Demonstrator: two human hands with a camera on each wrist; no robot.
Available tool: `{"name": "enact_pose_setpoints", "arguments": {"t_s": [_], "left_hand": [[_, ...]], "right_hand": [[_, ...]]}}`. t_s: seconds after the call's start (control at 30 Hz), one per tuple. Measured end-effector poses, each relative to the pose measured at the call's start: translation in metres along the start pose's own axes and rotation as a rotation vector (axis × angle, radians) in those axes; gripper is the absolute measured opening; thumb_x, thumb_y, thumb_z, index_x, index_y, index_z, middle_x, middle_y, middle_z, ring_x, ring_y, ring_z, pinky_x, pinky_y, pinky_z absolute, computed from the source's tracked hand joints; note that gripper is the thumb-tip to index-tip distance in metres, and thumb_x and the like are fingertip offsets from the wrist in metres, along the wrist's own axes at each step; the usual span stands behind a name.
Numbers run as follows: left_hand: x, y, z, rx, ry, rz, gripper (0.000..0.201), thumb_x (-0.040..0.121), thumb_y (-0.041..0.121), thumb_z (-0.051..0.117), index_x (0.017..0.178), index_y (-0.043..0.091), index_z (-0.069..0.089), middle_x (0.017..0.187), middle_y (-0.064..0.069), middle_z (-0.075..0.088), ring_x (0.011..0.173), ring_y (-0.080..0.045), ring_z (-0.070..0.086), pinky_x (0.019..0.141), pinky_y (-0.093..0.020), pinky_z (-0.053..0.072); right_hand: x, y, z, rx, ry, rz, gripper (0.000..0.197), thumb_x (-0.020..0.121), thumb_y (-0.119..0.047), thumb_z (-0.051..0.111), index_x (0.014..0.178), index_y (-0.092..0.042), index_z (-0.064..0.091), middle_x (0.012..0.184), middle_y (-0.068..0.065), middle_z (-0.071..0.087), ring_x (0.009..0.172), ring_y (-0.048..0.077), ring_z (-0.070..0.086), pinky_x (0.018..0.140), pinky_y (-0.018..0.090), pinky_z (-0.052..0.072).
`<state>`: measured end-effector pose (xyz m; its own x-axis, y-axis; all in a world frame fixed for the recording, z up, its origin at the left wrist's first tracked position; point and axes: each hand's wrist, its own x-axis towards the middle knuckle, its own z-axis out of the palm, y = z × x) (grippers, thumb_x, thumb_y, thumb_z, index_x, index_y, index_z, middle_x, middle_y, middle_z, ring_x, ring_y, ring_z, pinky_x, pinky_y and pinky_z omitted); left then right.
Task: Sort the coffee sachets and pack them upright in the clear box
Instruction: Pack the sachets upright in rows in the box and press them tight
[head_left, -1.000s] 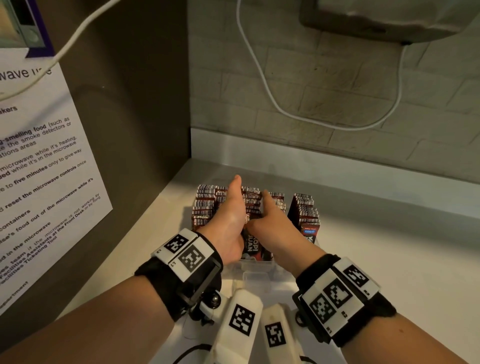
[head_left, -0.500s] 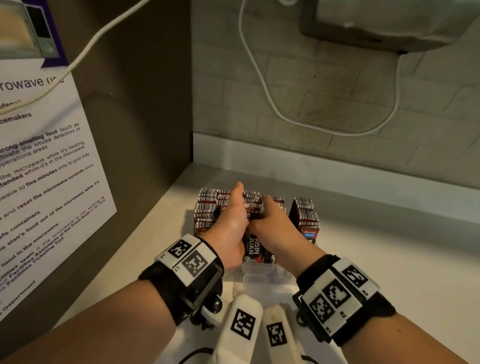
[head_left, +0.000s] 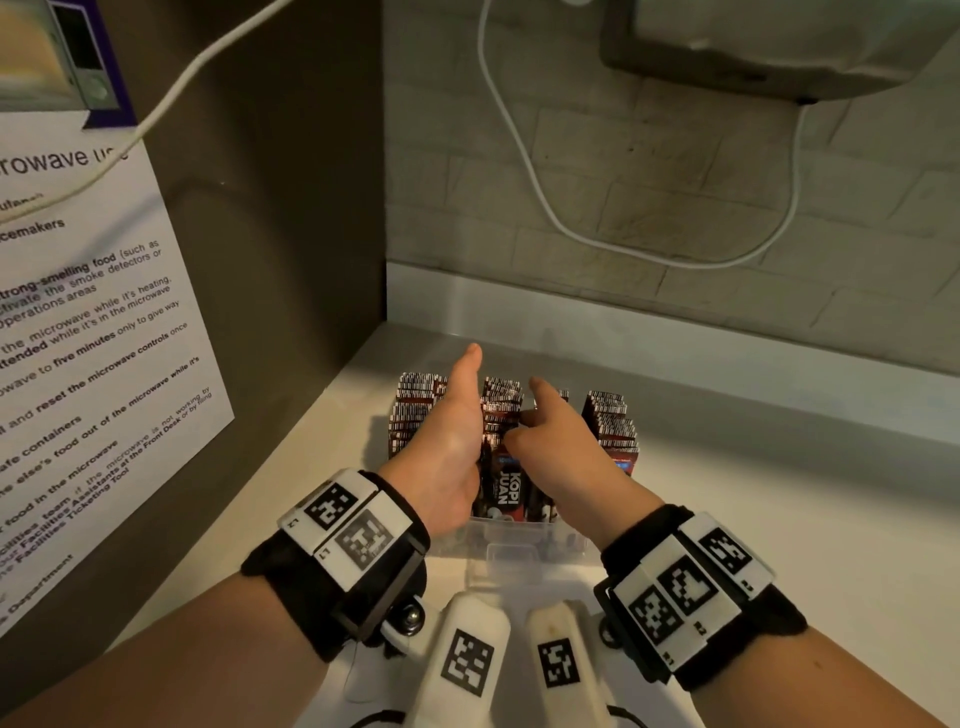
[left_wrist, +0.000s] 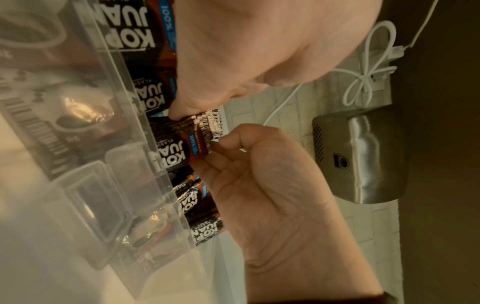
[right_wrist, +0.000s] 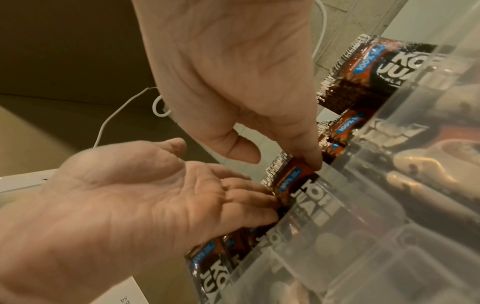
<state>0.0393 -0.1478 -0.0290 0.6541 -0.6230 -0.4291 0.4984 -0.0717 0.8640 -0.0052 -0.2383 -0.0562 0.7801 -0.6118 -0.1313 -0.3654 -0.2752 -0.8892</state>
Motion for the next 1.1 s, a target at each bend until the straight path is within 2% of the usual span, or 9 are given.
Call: {"name": "enact_pose_setpoints", "arguments": {"t_s": [0.23,0.33,0.47,0.53,0.6,0.77,0.87,0.93,1.1], "left_hand": [[-0.003,0.000,0.005,0.006,-0.005,0.003,0.073,0.095,0.063,0.028,0.153,0.020,0.022,0.159,-0.003,0.025,0.144,-0.020,0.027,0.103,-0.032,0.028],[-0.003,0.001,0.002,-0.006,-0.013,0.024,0.073,0.095,0.064,0.028,0.154,0.022,0.019,0.160,0.000,0.022,0.145,-0.018,0.024,0.107,-0.033,0.027],[-0.010,0.006,-0.005,-0.034,0.005,0.121,0.066,0.096,0.059,0.031,0.151,0.022,0.029,0.148,-0.001,0.041,0.136,-0.020,0.039,0.094,-0.027,0.037],[-0.008,0.007,-0.009,-0.036,0.064,0.197,0.052,0.097,0.051,0.039,0.136,0.018,0.049,0.140,-0.010,0.051,0.126,-0.023,0.050,0.106,-0.034,0.038],[-0.008,0.006,-0.008,-0.038,0.024,0.187,0.042,0.097,0.047,0.043,0.117,0.014,0.059,0.124,-0.013,0.061,0.111,-0.024,0.059,0.101,-0.036,0.046],[-0.011,-0.011,0.012,0.026,-0.262,-0.013,0.070,0.093,0.064,0.032,0.141,0.015,0.044,0.119,-0.014,0.058,0.103,-0.021,0.056,0.087,-0.031,0.044],[-0.007,-0.022,0.024,0.004,-0.305,-0.079,0.083,0.089,0.073,0.026,0.153,0.020,0.022,0.153,-0.008,0.035,0.134,-0.020,0.041,0.113,-0.039,0.029],[-0.004,-0.026,0.030,0.012,-0.295,-0.091,0.093,0.083,0.081,0.027,0.154,0.021,0.019,0.159,-0.004,0.025,0.143,-0.019,0.029,0.120,-0.043,0.017],[0.007,-0.030,0.031,0.031,-0.255,-0.093,0.095,0.079,0.085,0.028,0.152,0.024,0.027,0.154,-0.004,0.036,0.129,-0.018,0.045,0.111,-0.038,0.033]], "right_hand": [[0.000,-0.001,0.004,-0.036,-0.020,0.006,0.077,0.089,0.005,0.045,0.153,-0.019,0.009,0.153,0.012,0.031,0.098,0.019,0.057,0.058,0.018,0.038],[-0.005,-0.005,0.000,-0.035,-0.005,-0.004,0.075,0.090,0.004,0.046,0.153,-0.018,0.011,0.138,0.009,0.047,0.077,0.011,0.057,0.054,0.018,0.043],[-0.014,-0.006,-0.019,-0.095,0.245,-0.126,0.059,0.088,0.004,0.048,0.143,-0.013,0.036,0.123,0.011,0.058,0.085,0.024,0.062,0.068,0.034,0.051],[-0.021,-0.006,-0.032,-0.064,0.385,-0.178,0.044,0.087,0.004,0.049,0.127,-0.015,0.050,0.109,0.008,0.065,0.083,0.023,0.063,0.069,0.037,0.051],[-0.030,-0.003,-0.042,-0.071,0.427,-0.181,0.033,0.086,0.003,0.049,0.111,-0.017,0.054,0.095,0.007,0.067,0.077,0.024,0.063,0.068,0.039,0.052],[-0.043,0.007,-0.042,-0.342,0.128,0.010,0.029,0.086,-0.002,0.048,0.114,-0.010,0.052,0.094,0.012,0.061,0.073,0.025,0.053,0.060,0.029,0.040],[-0.044,0.010,-0.036,-0.380,0.054,0.024,0.032,0.086,-0.002,0.044,0.118,-0.008,0.049,0.097,0.015,0.062,0.079,0.029,0.057,0.058,0.029,0.039],[-0.044,0.009,-0.032,-0.377,0.055,0.013,0.033,0.086,-0.001,0.044,0.119,-0.007,0.047,0.093,0.015,0.062,0.081,0.029,0.059,0.059,0.030,0.039],[-0.038,0.007,-0.023,-0.441,0.016,0.019,0.037,0.089,-0.005,0.045,0.125,-0.010,0.041,0.094,0.010,0.058,0.082,0.027,0.055,0.063,0.029,0.039]]}}
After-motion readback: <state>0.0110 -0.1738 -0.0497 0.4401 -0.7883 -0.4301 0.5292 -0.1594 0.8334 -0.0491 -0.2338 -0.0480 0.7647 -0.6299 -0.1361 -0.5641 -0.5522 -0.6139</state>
